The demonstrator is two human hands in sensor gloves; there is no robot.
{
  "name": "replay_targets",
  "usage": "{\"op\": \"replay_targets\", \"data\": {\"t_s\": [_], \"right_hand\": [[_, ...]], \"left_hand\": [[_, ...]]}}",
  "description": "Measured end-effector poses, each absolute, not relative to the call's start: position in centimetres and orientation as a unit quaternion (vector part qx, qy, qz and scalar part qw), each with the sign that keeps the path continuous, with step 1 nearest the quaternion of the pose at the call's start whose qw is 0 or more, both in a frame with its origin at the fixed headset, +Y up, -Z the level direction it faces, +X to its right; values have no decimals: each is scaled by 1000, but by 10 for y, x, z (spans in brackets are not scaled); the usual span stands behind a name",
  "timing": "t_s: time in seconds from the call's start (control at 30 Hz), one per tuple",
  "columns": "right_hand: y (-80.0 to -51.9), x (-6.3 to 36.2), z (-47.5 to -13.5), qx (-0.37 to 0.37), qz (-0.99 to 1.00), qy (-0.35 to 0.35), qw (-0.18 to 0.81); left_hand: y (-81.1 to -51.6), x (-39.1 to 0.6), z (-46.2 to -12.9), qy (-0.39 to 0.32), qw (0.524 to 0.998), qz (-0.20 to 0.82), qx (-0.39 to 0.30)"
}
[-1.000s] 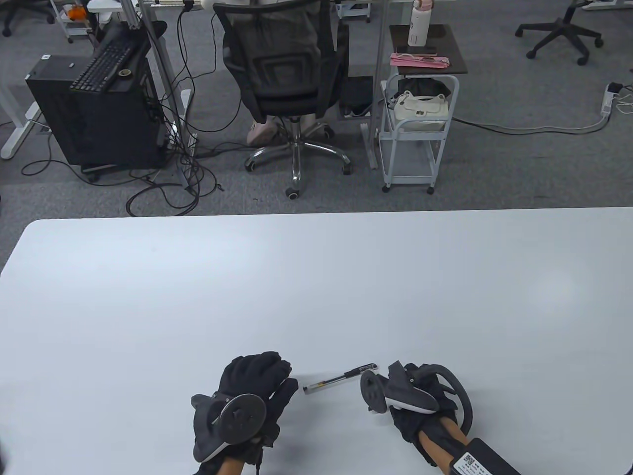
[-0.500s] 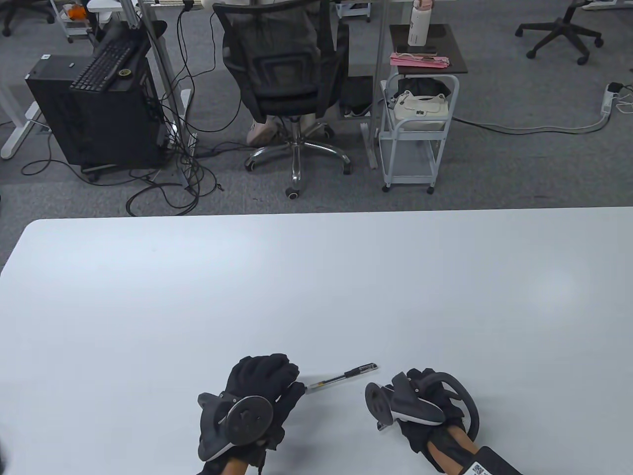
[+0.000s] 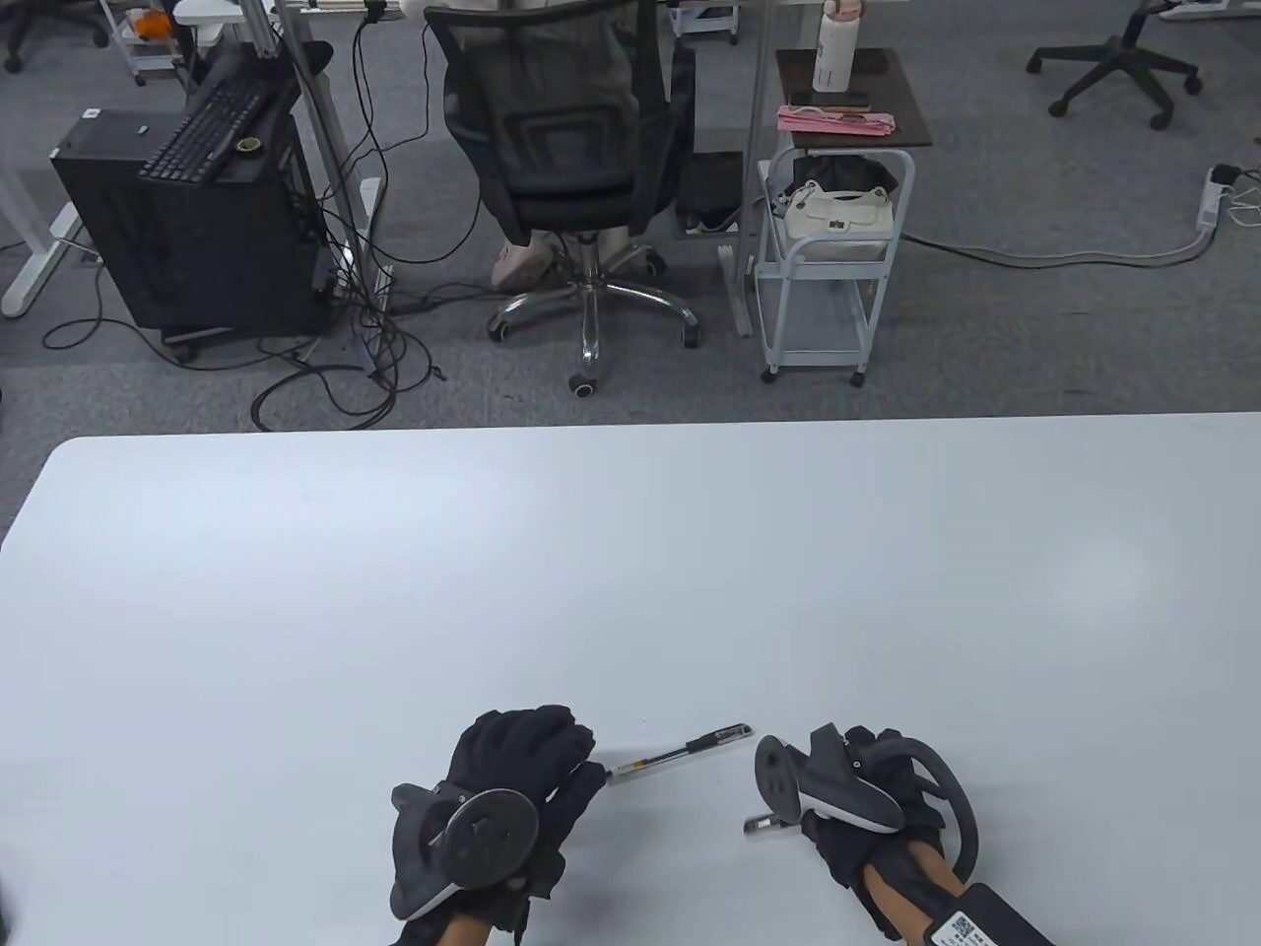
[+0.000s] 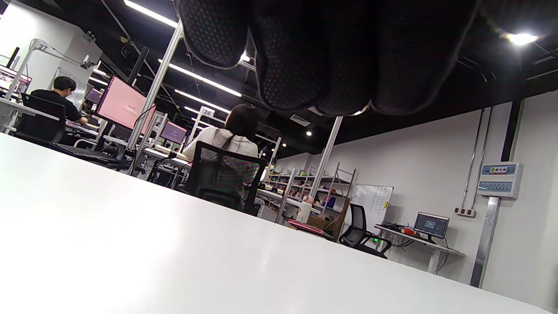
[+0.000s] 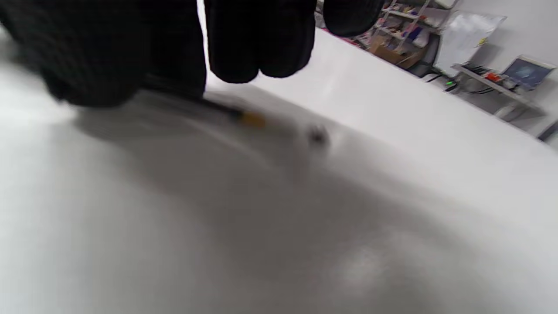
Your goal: Spin and release pen on table
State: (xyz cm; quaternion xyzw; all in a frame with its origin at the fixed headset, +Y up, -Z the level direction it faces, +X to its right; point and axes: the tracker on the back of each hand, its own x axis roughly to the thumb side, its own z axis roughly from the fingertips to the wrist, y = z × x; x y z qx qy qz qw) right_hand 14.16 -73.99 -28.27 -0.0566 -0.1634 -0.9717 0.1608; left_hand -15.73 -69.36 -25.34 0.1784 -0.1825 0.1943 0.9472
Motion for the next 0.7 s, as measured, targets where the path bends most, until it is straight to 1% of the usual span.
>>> {"op": "replay_targets", "data": {"t_s": [0.03, 0.1, 0.17, 0.3, 0.4, 0.47, 0.6, 0.7], "right_hand": [[-733, 145, -282, -53, -974, -154, 161], [-717, 152, -281, -49, -984, -133, 110], [-706, 158, -279, -45, -988, -125, 83], [-689, 162, -275, -45, -992, -98, 67], [-674, 159, -270, -64, -995, -72, 26], [-662, 155, -265, -82, -996, -37, -13], [-639, 139, -254, -133, -982, 45, -124], [-635, 129, -248, -161, -970, 86, -163]], "left_hand": [[-693, -158, -253, -182, 947, 196, 180], [-693, -159, -253, -182, 945, 201, 180], [-692, -159, -253, -182, 945, 204, 180], [-692, -159, -253, -182, 944, 207, 182], [-692, -159, -252, -183, 943, 207, 183], [-691, -158, -251, -183, 943, 207, 187], [-687, -155, -248, -185, 938, 214, 202], [-686, -151, -245, -190, 936, 212, 207]]}}
